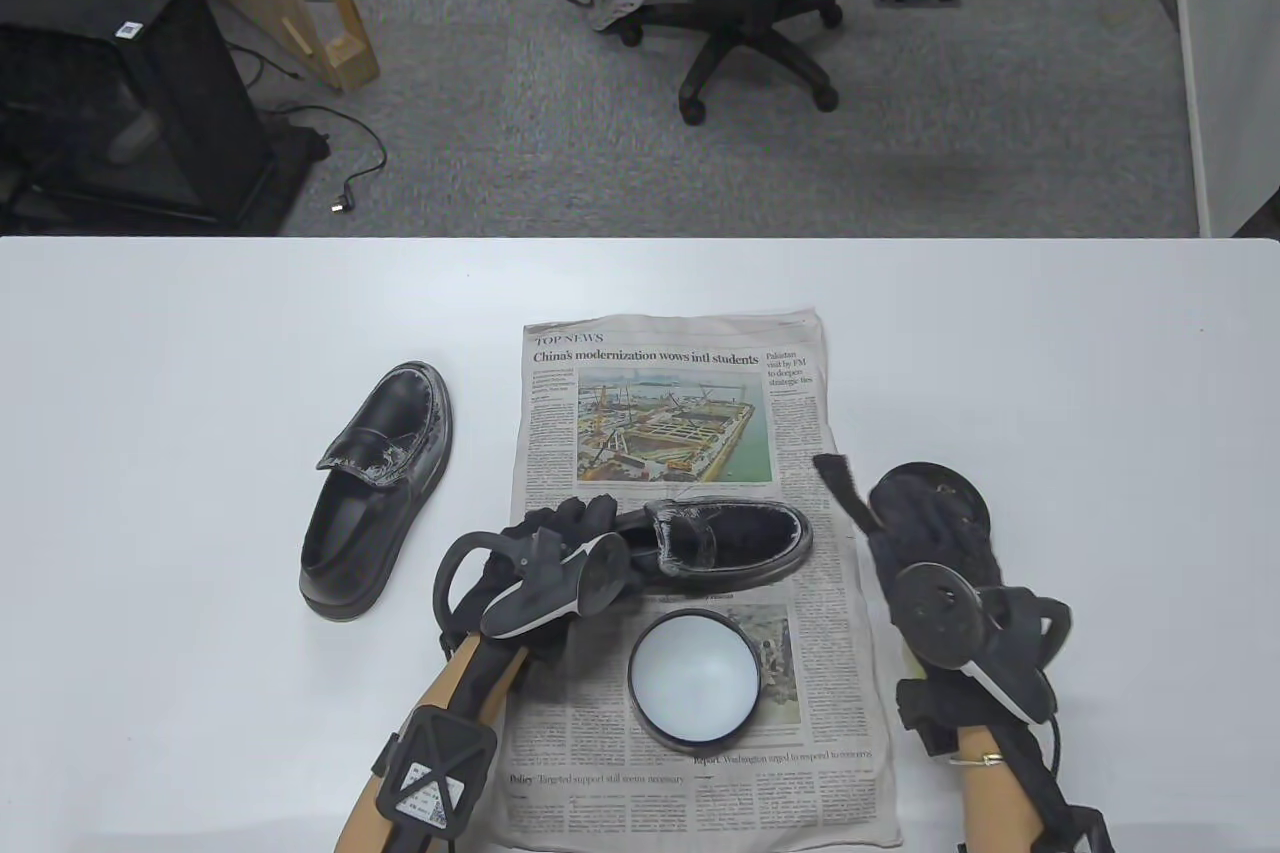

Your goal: Dip and apply leather care cream with polishing sponge on shoes

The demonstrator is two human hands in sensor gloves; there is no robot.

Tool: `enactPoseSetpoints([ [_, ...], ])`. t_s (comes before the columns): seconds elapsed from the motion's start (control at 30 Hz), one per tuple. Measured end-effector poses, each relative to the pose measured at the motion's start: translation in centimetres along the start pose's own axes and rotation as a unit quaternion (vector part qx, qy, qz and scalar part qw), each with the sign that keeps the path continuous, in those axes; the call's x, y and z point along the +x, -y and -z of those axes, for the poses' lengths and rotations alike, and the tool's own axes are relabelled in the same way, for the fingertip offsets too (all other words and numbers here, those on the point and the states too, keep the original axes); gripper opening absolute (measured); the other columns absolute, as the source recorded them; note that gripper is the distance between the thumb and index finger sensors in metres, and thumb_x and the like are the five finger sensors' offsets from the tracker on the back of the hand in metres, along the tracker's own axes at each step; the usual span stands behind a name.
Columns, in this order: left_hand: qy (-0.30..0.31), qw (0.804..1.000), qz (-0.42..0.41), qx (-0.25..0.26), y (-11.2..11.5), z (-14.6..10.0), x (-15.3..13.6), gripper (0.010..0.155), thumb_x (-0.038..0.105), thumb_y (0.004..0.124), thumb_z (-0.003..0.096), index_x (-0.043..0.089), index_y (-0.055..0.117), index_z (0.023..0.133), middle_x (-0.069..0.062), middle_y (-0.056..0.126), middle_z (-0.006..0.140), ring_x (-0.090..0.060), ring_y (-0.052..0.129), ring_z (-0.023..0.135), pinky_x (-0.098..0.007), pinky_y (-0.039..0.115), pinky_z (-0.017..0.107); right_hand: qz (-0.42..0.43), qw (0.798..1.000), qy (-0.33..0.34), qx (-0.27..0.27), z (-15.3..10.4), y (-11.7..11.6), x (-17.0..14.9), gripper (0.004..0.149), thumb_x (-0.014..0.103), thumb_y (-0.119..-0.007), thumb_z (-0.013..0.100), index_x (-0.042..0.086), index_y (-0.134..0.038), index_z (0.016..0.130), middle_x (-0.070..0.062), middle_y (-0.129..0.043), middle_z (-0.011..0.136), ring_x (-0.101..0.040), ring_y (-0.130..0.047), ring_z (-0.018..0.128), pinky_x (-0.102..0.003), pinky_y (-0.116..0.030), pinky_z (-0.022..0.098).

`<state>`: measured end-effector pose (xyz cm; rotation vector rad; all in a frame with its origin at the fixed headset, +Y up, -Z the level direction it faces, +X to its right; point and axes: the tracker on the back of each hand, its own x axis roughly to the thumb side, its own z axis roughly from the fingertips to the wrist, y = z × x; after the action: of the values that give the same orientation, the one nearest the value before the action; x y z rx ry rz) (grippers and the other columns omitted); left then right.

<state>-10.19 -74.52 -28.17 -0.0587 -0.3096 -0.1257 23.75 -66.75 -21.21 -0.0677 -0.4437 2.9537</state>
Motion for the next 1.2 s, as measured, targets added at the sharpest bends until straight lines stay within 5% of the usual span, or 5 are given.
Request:
enactPoseSetpoints([
  [0.33, 0.012, 1.000, -0.028, -0.004, -0.4, -0.4, -0.4, 0.092, 0.071, 0.065, 0.0434, 0.022, 0.046, 0.120, -0.013, 0.062, 0.124, -0.039, 0.070, 0.106, -0.057, 0.070, 0.071, -0.194, 0.935, -0.245, 0.167, 0.1, -5.8, -9.9, 0.049, 0.034, -0.059, 0.063, 0.019, -0.057, 0.110, -0.013, -0.062, 0.113, -0.045, -0.067, 0.100, -0.060, -0.058, 0.069],
  [0.47, 0.025, 0.998, -0.062, -0.002, -1.2, -1.4, -1.0, 0.092, 0.066, 0.066, 0.0475, 0.019, 0.037, 0.122, -0.020, 0.044, 0.128, -0.045, 0.052, 0.111, -0.061, 0.060, 0.075, -0.079, 0.913, -0.241, 0.319, -0.2, -7.3, -10.2, 0.064, 0.046, -0.053, 0.064, 0.009, -0.045, 0.116, -0.024, -0.048, 0.117, -0.053, -0.056, 0.102, -0.063, -0.056, 0.068],
  [0.73, 0.078, 0.978, -0.106, 0.162, -4.2, -7.8, 0.3, 0.080, 0.065, 0.065, 0.0493, 0.020, 0.053, 0.114, -0.019, 0.057, 0.121, -0.038, 0.068, 0.101, -0.049, 0.072, 0.070, -0.101, 0.951, -0.086, 0.279, 0.0, -5.2, -3.7, 0.064, 0.057, -0.059, 0.057, 0.016, -0.078, 0.101, -0.026, -0.062, 0.115, -0.056, -0.066, 0.099, -0.065, -0.064, 0.065],
  [0.97, 0.188, 0.978, -0.093, 0.005, -0.4, -7.6, 4.5, 0.098, 0.072, 0.064, 0.0455, 0.010, 0.045, 0.119, -0.027, 0.054, 0.121, -0.043, 0.071, 0.099, -0.052, 0.074, 0.066, -0.182, 0.922, -0.048, 0.339, -0.1, -8.1, -1.8, 0.089, 0.061, -0.077, 0.041, 0.007, -0.059, 0.109, -0.032, -0.058, 0.115, -0.059, -0.069, 0.097, -0.064, -0.070, 0.063],
  [1.2, 0.211, 0.970, -0.106, -0.059, 1.5, -6.9, 5.2, 0.108, 0.072, 0.066, 0.0426, 0.005, 0.033, 0.120, -0.030, 0.049, 0.122, -0.043, 0.071, 0.099, -0.052, 0.075, 0.065, -0.230, 0.922, -0.044, 0.308, 0.0, -8.2, -1.3, 0.051, 0.039, -0.073, 0.056, 0.016, -0.066, 0.102, -0.020, -0.067, 0.110, -0.047, -0.080, 0.092, -0.043, -0.081, 0.061],
])
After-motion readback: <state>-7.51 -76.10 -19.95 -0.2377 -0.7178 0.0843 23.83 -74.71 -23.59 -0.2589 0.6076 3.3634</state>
